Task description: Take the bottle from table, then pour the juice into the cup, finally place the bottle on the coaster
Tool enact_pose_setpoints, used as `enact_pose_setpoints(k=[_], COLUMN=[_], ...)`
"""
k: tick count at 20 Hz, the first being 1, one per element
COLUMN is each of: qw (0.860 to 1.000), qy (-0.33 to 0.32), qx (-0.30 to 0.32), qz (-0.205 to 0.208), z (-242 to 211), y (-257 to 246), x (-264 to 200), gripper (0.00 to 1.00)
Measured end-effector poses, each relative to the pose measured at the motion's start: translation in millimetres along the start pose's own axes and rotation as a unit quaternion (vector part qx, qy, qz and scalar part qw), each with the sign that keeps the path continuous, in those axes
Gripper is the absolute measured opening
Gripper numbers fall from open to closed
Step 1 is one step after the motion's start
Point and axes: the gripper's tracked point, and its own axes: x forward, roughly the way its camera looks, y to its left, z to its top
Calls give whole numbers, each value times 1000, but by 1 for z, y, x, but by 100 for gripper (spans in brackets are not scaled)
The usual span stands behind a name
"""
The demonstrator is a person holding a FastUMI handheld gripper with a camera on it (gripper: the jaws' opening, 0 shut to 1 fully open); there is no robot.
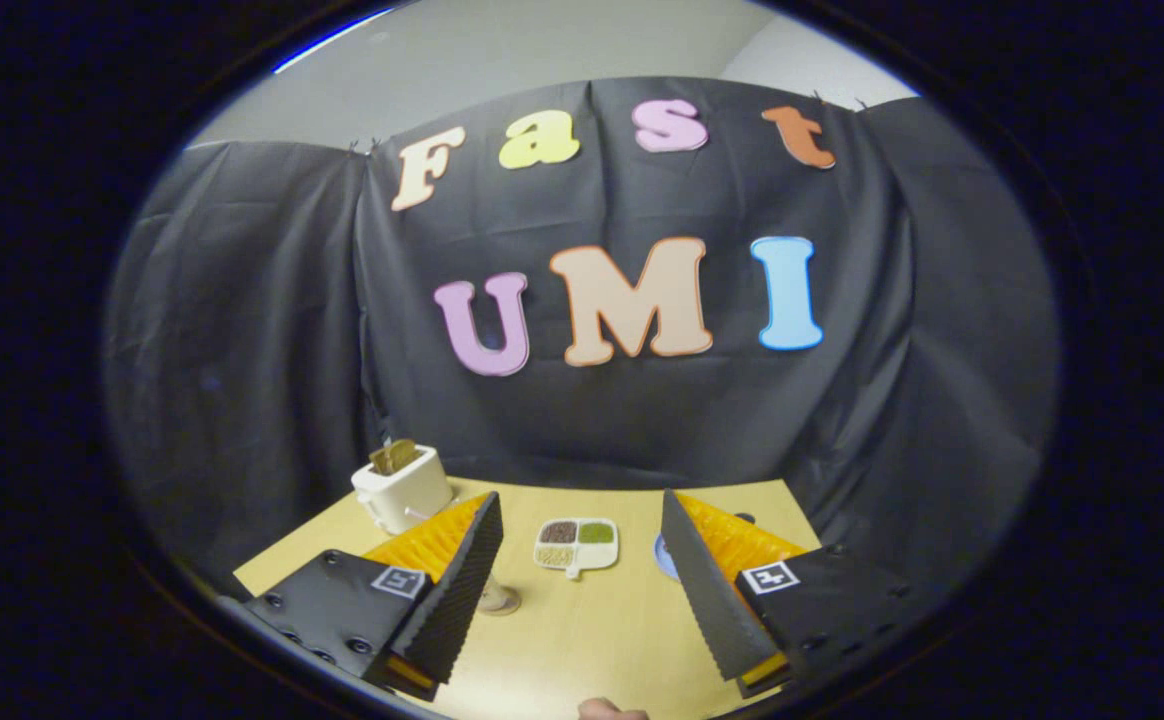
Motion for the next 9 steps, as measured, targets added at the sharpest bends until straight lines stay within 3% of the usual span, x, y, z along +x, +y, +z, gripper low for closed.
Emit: enact_pose_setpoints(k=[9], qw=[996], qy=[-69], qx=[0], qz=[-49], z=[86], y=[-61], x=[-28], gripper=[98])
